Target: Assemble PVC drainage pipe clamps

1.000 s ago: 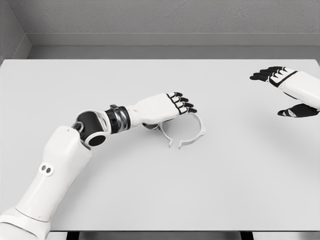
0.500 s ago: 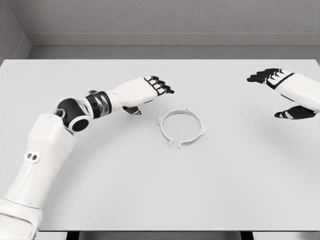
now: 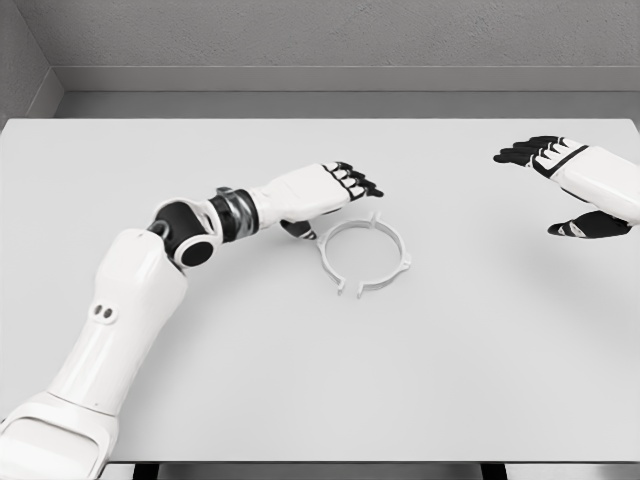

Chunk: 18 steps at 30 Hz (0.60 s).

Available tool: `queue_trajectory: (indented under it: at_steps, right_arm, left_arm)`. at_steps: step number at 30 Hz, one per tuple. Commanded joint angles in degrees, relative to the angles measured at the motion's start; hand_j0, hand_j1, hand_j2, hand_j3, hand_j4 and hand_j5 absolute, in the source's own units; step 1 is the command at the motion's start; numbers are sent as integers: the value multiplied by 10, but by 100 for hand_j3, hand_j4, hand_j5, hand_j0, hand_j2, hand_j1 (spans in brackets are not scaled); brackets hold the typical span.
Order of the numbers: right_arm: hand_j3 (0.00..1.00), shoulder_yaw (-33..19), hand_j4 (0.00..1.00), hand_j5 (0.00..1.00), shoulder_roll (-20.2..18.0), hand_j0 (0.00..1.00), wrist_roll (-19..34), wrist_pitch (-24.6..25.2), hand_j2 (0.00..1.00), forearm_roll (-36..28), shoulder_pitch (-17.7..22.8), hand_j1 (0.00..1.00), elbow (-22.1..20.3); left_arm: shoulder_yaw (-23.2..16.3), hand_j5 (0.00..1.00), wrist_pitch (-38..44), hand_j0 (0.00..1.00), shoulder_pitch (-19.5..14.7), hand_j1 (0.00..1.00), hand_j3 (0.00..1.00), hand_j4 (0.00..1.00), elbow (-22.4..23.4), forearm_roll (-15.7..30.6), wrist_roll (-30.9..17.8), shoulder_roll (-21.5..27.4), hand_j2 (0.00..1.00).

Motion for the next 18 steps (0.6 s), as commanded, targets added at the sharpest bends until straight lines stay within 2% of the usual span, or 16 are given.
queue_trajectory:
  at_steps: [1,18]
  right_arm:
    - [100,-1,100,100,0,100,-1,0,100,-2,0,100,0]
    - [100,0,100,100,0,100,-1,0,100,-3,1,100,-12]
  left_arm:
    - [0,100,1,100,0,100,100,100,-1,4,0,-1,100]
    - [-2,100,1,100,4,100,100,100,-14,4,0,-1,100]
